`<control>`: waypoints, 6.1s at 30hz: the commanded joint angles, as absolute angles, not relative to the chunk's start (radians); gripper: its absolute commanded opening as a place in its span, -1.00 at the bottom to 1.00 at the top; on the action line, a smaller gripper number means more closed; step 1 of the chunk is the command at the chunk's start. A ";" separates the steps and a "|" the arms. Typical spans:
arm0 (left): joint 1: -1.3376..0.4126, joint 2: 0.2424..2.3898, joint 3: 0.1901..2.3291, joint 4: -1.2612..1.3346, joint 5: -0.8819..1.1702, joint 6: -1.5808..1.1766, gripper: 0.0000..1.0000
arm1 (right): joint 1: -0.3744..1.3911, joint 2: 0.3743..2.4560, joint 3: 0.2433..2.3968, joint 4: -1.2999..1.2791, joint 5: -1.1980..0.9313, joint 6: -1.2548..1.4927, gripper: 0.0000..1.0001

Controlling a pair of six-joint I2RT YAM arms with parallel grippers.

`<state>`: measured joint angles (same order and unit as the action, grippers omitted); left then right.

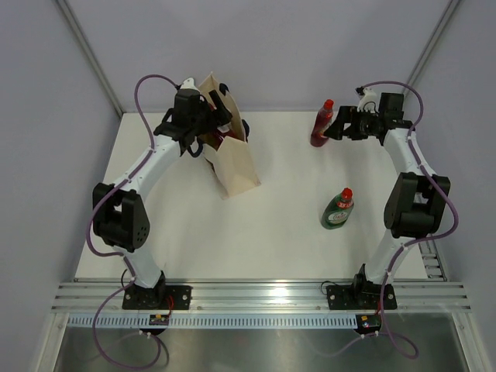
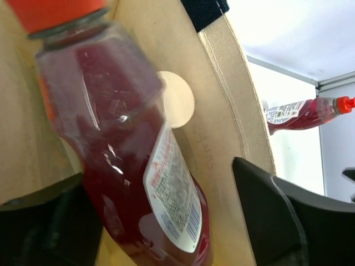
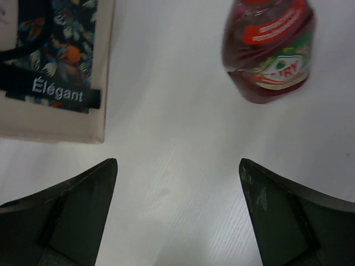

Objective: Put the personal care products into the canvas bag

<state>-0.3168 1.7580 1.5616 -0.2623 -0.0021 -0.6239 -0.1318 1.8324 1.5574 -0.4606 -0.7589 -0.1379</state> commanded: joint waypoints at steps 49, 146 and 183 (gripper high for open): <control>-0.394 1.158 1.187 -0.022 0.245 -0.306 0.98 | 0.112 2.172 1.838 -0.158 0.299 0.402 -0.45; -0.781 1.516 1.522 0.032 0.061 0.054 -1.00 | -0.121 1.563 1.494 -0.435 -0.963 0.217 0.99; -0.288 1.113 1.240 -0.262 0.013 -0.386 0.13 | 0.172 1.545 1.502 -0.955 -0.999 -0.751 0.99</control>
<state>-0.2901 1.2659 1.3281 -0.1829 0.1604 -0.3870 0.0994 1.5757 1.5070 -0.9916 -1.0447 -0.7647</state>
